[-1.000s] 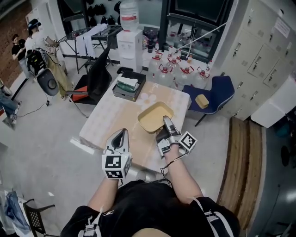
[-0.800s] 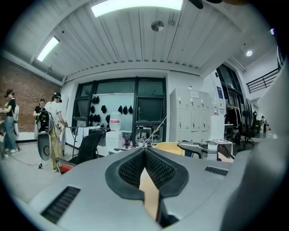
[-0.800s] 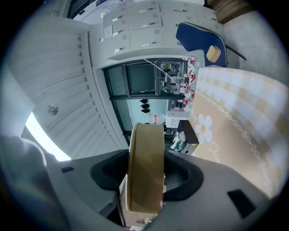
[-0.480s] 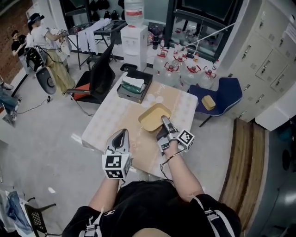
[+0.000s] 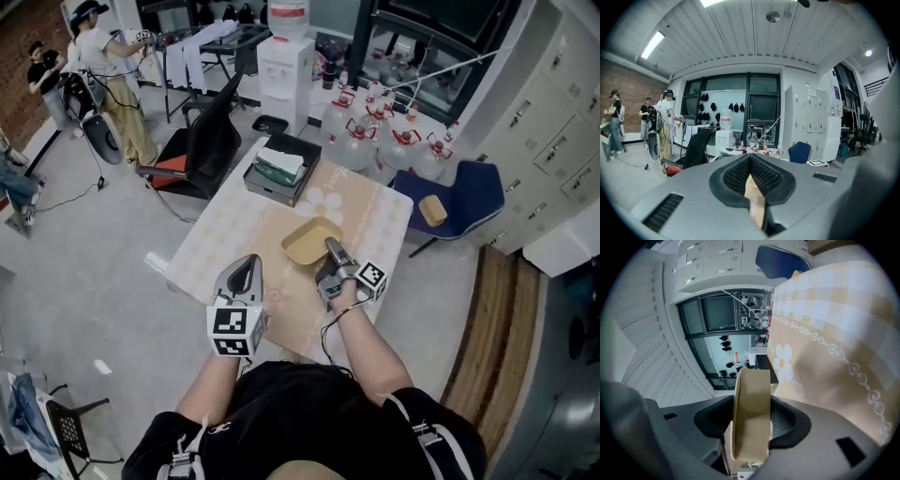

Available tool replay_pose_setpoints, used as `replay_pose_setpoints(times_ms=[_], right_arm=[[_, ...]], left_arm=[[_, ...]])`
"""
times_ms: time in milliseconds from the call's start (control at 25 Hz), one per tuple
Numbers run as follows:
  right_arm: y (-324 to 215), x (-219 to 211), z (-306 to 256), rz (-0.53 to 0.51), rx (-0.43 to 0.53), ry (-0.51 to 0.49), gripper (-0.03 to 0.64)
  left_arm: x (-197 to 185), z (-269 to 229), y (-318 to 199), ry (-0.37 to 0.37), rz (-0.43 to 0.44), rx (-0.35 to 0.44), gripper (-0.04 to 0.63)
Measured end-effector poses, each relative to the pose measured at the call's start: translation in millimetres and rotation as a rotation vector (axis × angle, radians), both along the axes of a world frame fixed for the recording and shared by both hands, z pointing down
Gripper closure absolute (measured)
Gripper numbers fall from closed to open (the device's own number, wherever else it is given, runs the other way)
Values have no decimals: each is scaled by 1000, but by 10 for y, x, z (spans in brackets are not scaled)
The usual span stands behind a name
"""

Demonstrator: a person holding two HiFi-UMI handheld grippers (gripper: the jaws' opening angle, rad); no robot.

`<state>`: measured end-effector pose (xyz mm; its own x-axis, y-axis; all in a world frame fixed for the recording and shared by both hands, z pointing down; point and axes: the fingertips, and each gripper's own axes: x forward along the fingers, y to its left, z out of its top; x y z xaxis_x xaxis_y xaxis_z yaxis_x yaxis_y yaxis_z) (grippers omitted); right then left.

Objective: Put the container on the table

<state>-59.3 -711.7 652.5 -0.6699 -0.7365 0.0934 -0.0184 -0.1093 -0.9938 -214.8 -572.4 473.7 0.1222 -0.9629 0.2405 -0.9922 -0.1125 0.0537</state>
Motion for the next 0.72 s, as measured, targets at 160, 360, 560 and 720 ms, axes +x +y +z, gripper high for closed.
replay_pose_setpoints(times_ms=[160, 360, 560, 720], right_arm=[[-91, -85, 245, -13, -34, 36, 373], [-152, -258, 517, -51, -63, 85, 373], [-119, -393, 758, -100, -105, 164, 373], [-68, -390, 849, -154, -106, 245, 373]], left_arm=[[-96, 93, -109, 2, -11, -19, 582], [-272, 254, -228, 10, -31, -44, 582], [-422, 342, -294, 22, -39, -55, 583], [-338, 359, -309, 28, -18, -63, 581]])
